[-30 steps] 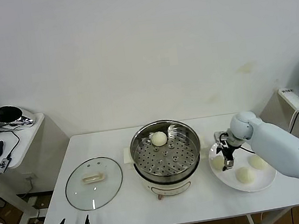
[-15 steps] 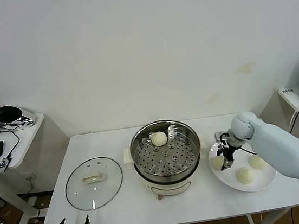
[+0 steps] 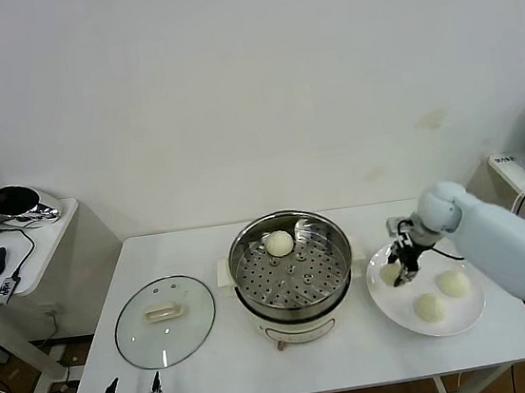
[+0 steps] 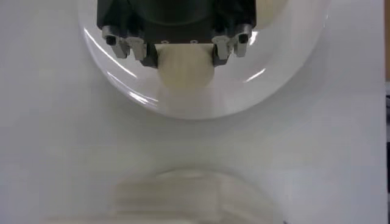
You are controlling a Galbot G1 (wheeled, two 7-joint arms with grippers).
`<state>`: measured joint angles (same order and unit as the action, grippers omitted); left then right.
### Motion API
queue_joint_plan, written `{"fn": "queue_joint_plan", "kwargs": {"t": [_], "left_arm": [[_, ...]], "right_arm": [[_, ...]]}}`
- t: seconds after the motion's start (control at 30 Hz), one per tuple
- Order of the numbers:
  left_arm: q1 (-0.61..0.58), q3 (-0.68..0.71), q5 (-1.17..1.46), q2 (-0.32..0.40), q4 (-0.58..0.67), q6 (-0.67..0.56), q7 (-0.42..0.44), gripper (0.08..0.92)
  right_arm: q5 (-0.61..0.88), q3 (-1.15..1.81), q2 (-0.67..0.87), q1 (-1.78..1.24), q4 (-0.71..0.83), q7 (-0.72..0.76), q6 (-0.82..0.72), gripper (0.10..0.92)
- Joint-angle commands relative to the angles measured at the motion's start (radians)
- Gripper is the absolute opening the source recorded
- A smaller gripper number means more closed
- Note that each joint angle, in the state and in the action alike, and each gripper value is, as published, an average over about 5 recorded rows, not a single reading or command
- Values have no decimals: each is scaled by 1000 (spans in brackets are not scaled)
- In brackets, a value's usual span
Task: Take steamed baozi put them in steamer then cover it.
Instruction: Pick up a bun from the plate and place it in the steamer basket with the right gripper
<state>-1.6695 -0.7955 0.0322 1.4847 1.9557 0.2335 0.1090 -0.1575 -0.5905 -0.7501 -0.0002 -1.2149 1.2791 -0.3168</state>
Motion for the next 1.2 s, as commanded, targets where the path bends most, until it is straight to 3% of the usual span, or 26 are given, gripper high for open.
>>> {"fn": "queue_joint_plan", "kwargs": {"t": [0.03, 0.27, 0.7, 1.2], "left_arm": [[1, 0, -6, -2, 8, 0, -1, 823], [0, -3, -11, -9, 25, -6, -10, 823], [5, -15, -17, 1, 44, -23, -21, 823], [19, -17, -8, -2, 44, -30, -29, 823]], "right_arm": [[280, -295, 72, 421, -138, 46, -56, 552], [423, -440, -114, 607, -132, 50, -130, 551], [464, -517, -509, 559, 35, 29, -198, 551], [386, -559, -684, 418, 208, -2, -192, 552]]}}
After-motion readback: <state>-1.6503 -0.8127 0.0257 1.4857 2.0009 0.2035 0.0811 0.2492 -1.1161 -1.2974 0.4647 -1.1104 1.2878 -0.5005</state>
